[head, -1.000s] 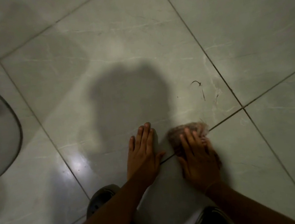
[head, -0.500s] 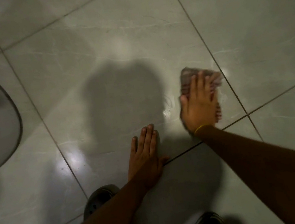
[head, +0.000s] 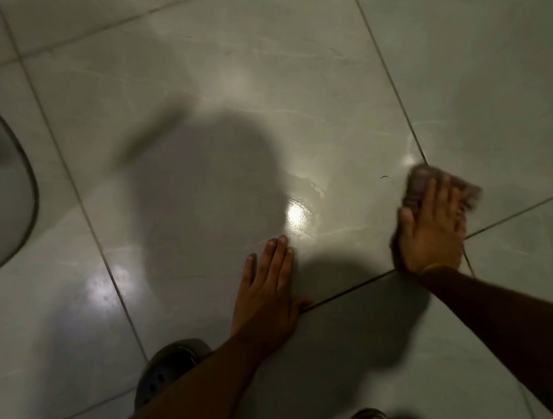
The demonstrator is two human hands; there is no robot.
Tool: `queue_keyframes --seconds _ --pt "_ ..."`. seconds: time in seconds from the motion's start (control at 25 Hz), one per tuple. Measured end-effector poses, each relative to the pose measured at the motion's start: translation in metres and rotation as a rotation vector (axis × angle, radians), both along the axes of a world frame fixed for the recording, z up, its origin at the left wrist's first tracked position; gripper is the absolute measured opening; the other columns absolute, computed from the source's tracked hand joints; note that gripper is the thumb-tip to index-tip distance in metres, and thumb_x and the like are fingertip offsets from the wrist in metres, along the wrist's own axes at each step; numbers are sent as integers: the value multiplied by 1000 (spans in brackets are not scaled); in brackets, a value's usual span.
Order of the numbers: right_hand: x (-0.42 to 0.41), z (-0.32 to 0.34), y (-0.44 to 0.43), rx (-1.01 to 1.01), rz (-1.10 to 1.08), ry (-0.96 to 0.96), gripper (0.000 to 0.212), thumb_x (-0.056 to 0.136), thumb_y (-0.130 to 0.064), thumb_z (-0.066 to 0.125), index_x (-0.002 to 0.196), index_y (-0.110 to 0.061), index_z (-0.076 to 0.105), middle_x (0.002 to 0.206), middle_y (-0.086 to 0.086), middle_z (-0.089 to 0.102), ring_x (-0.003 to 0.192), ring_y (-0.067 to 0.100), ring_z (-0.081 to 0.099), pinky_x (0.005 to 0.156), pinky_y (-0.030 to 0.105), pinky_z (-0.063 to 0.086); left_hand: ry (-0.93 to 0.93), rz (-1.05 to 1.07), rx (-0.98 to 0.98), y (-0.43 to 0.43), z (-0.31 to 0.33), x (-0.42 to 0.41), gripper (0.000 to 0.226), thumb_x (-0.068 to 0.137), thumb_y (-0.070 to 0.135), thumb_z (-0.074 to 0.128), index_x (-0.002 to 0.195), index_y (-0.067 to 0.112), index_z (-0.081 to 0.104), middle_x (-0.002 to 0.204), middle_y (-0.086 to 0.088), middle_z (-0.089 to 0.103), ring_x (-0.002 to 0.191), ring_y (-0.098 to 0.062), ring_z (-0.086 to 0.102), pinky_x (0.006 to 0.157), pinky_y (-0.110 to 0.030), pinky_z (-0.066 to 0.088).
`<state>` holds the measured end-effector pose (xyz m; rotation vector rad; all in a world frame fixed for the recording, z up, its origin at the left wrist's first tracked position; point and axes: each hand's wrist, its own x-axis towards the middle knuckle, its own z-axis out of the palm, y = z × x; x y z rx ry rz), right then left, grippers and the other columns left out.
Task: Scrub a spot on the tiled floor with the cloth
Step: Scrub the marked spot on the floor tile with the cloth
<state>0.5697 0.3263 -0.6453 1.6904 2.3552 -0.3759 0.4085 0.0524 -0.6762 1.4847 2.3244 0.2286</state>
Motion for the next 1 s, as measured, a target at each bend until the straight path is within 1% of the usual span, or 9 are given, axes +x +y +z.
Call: queue_keyframes --seconds 0.08,0.16,0.36,0.48,0.64,0.76,0.84,0.92,1.0 --pt "-45 -4 -6 7 109 13 77 105 -49 23 171 -11 10 179 14 7 165 35 8 132 57 11 -4 2 7 -1 0 -1 93 95 66 49 164 10 22 176 -10 13 164 -25 -1 130 -48 1" --pt "-49 -7 -38 9 267 10 74 107 -46 28 171 -15 9 180 11 4 166 31 5 131 55 9 -16 0 14 -2 1 -1 94 94 66 51 164 10 22 176 -9 14 164 -25 1 130 -48 3" --pt "37 5 -115 -79 428 -36 75 106 -53 30 171 -19 14 178 4 6 165 27 13 127 57 25 -19 -5 26 -1 1 -1 95 92 67 51 163 11 24 176 -8 14 164 -26 5 129 -50 8" --pt "23 0 -78 -61 425 -31 74 107 -53 25 171 -19 11 178 7 4 165 29 11 128 60 24 -17 3 10 -1 -2 0 95 93 68 48 164 12 19 177 -7 9 164 -26 3 130 -49 3" --pt "-68 -13 -13 17 255 9 74 108 -54 18 171 -16 6 179 11 1 165 34 5 130 62 15 -35 -12 13 -1 -4 -1 94 96 70 42 165 12 16 177 -8 7 164 -27 2 130 -50 3" --pt "-72 -11 -41 18 320 3 75 108 -54 24 171 -15 9 179 12 3 165 35 6 130 61 17 -69 -12 10 -2 5 -2 90 97 67 43 164 10 22 176 -9 11 164 -28 3 129 -52 7" --pt "-43 2 -87 -31 457 -12 77 107 -56 30 171 -15 15 179 12 9 165 34 11 128 59 22 -106 10 -19 4 22 -3 83 97 60 47 160 9 31 175 -12 18 163 -31 12 129 -55 15" --pt "-13 19 -125 -127 505 24 75 107 -53 39 169 -13 24 177 14 17 162 37 21 126 58 30 -100 46 18 13 42 0 66 96 46 50 150 8 46 165 -19 38 153 -39 36 123 -56 31" --pt "-2 30 -144 -148 334 114 73 101 -39 58 164 -10 35 173 19 26 155 42 33 122 55 38 -236 181 93 28 59 12 50 97 29 51 141 7 54 146 -19 56 132 -38 57 110 -47 46"
